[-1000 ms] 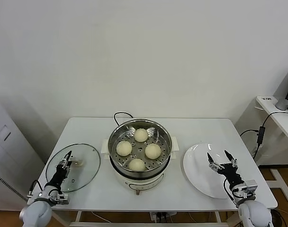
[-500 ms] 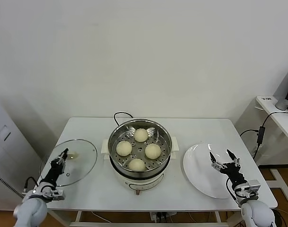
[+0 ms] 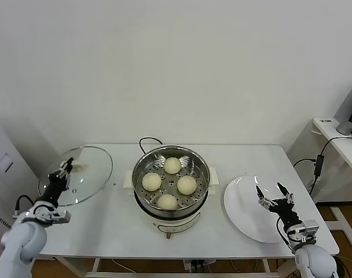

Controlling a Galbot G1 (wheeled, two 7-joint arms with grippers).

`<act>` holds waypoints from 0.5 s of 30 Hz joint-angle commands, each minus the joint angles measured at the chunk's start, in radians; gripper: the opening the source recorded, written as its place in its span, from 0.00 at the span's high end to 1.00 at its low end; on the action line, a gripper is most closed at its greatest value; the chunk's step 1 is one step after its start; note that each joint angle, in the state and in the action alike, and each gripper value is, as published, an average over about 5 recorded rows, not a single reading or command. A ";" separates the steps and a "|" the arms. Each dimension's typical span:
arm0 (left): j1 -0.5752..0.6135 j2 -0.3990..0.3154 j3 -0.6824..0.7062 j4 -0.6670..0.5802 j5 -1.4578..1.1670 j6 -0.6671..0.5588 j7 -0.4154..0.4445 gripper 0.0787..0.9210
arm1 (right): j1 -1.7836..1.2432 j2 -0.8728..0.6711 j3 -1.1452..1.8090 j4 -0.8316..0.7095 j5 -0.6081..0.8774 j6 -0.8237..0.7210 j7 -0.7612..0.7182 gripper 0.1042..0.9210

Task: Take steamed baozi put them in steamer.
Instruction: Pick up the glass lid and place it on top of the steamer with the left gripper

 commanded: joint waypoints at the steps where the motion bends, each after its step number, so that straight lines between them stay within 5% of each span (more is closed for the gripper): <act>1: -0.045 0.092 0.088 -0.205 -0.048 0.185 0.117 0.97 | 0.001 0.000 -0.001 0.001 -0.001 0.001 -0.001 0.12; 15: -0.192 0.090 0.452 -0.397 0.159 0.524 0.290 0.97 | 0.010 -0.010 0.005 -0.016 -0.002 0.002 -0.001 0.12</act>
